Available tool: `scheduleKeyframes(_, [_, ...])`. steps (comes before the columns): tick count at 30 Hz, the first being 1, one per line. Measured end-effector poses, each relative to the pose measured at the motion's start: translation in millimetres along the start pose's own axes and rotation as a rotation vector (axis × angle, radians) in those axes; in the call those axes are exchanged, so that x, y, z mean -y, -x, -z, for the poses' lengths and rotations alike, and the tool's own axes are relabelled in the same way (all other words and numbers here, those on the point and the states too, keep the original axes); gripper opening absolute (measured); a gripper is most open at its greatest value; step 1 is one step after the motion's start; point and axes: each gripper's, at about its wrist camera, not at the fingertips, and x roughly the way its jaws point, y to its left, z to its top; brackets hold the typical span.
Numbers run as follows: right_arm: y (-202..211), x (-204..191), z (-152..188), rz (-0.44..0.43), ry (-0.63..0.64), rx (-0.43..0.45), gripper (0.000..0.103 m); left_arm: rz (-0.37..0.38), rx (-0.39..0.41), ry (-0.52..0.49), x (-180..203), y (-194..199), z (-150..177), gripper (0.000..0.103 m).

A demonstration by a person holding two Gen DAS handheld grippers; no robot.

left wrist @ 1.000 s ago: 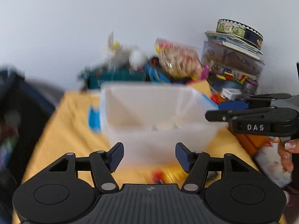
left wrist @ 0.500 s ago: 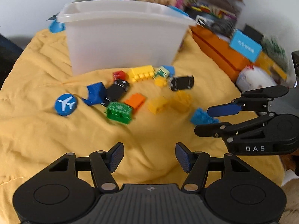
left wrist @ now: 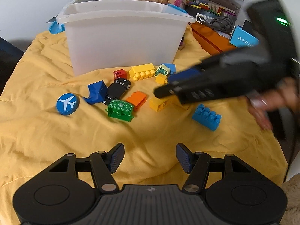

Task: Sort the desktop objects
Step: 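Grasp the orange brick with left tool while right grasps small yellow brick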

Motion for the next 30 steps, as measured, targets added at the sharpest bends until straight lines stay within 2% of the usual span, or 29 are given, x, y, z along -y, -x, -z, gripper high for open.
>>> scheduleKeyframes(3, [-18, 5, -14, -0.020, 0.084, -0.029, 0.038, -0.005, 0.003, 0.001, -1, 3, 2, 0.065])
scheduleKeyframes(5, [-31, 15, -18, -0.059, 0.121, -0.079, 0.037, -0.005, 0.005, 0.007, -3, 5, 4, 0.065])
scheduleKeyframes(9, [-41, 31, -18, -0.267, 0.096, -0.163, 0.037, -0.010, 0.014, 0.029, -9, 9, 5, 0.065])
scheduleKeyframes(10, [-41, 29, -17, -0.280, 0.114, -0.183, 0.037, -0.011, 0.018, 0.039, -11, 9, 4, 0.065])
scheduleKeyframes(14, [-29, 22, -8, -0.274, 0.151, -0.165, 0.031, -0.014, 0.034, 0.053, -14, 10, -2, 0.065])
scheduleKeyframes(16, [-23, 17, 0, -0.238, 0.164, -0.148, 0.029, -0.004, 0.044, 0.048, -14, 10, -8, 0.065])
scheduleKeyframes(17, [-22, 15, 4, -0.222, 0.178, -0.147, 0.024, 0.001, 0.052, 0.038, -13, 10, -13, 0.065])
scheduleKeyframes(19, [-14, 6, 16, -0.189, 0.202, -0.150, 0.022, 0.008, 0.069, 0.011, -9, 8, -25, 0.065])
scheduleKeyframes(20, [-10, 1, 22, -0.171, 0.217, -0.145, 0.017, 0.016, 0.076, -0.006, -8, 5, -32, 0.065])
scheduleKeyframes(23, [4, -5, 38, -0.122, 0.236, -0.128, 0.017, 0.026, 0.123, -0.104, -2, -5, -56, 0.065])
scheduleKeyframes(25, [16, -8, 46, -0.122, 0.202, -0.121, 0.017, 0.013, 0.095, -0.181, 0, -22, -68, 0.064])
scheduleKeyframes(27, [23, -11, 52, -0.126, 0.173, -0.126, 0.017, 0.048, 0.046, -0.222, -3, -39, -78, 0.060])
scheduleKeyframes(29, [27, -11, 58, -0.119, 0.156, -0.128, 0.017, 0.100, -0.001, -0.237, -7, -52, -86, 0.047])
scheduleKeyframes(30, [27, -10, 60, -0.118, 0.145, -0.133, 0.017, 0.113, -0.014, -0.240, -8, -55, -87, 0.044])
